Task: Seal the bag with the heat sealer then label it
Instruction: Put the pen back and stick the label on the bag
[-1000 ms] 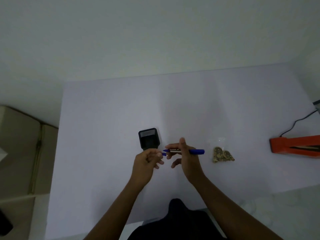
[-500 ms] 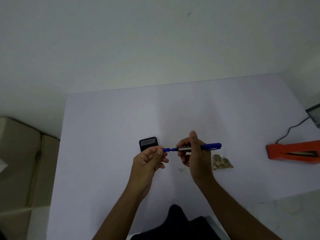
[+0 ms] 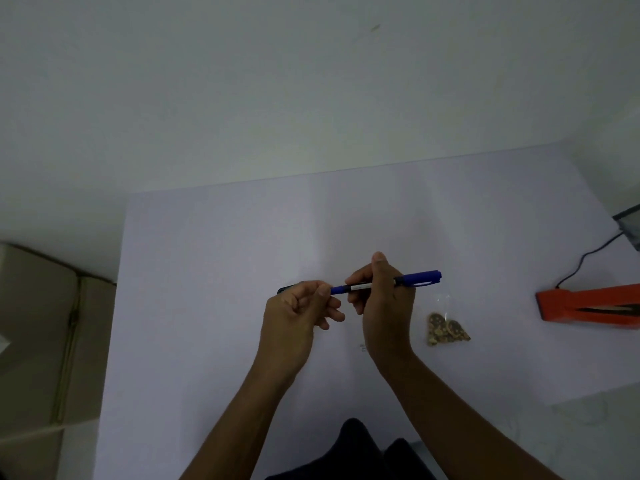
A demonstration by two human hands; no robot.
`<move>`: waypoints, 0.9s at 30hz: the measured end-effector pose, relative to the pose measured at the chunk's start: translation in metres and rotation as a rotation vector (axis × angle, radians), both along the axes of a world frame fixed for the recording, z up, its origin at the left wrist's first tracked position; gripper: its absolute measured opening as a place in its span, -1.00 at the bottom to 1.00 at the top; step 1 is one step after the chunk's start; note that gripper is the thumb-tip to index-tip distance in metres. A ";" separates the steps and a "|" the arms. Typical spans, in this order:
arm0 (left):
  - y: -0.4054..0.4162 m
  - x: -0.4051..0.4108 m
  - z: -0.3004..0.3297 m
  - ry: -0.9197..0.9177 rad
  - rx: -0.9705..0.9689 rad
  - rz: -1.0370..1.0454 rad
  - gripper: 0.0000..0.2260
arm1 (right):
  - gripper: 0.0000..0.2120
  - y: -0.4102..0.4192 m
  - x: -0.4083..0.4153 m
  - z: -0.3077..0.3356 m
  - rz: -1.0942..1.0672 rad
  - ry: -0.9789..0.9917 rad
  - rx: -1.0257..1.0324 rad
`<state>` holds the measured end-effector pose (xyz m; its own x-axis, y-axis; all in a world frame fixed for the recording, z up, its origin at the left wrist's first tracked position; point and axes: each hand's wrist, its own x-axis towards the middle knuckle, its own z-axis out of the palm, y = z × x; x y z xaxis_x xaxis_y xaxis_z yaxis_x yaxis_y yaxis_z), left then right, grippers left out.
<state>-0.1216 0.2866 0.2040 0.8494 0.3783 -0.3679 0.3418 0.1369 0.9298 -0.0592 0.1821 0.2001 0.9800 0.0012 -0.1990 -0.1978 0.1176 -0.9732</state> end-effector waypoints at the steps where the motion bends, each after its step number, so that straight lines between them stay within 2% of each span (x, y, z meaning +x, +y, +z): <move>1: 0.002 0.002 0.003 -0.011 0.033 0.001 -0.78 | -0.55 0.004 0.000 0.002 -0.004 -0.012 0.010; 8: 0.028 0.012 0.013 -0.039 0.077 0.027 -0.77 | -0.51 0.030 0.009 0.000 0.076 -0.135 0.012; 13: 0.063 0.016 -0.009 -0.006 0.301 0.038 -0.78 | -0.54 0.037 0.019 -0.030 0.321 -0.103 0.003; 16: 0.093 0.012 -0.028 0.037 0.456 0.155 -0.80 | -0.53 0.032 0.027 -0.065 0.244 0.022 0.003; 19: 0.110 0.003 -0.047 0.134 0.581 0.177 -0.81 | -0.67 0.022 0.032 -0.100 0.147 0.088 -0.219; 23: 0.104 0.004 -0.082 0.282 0.606 0.061 -0.82 | -0.76 0.016 0.026 -0.137 0.278 0.143 -0.476; 27: 0.095 0.011 -0.117 0.360 0.727 -0.104 -0.83 | -0.80 0.018 0.019 -0.157 0.394 0.209 -0.561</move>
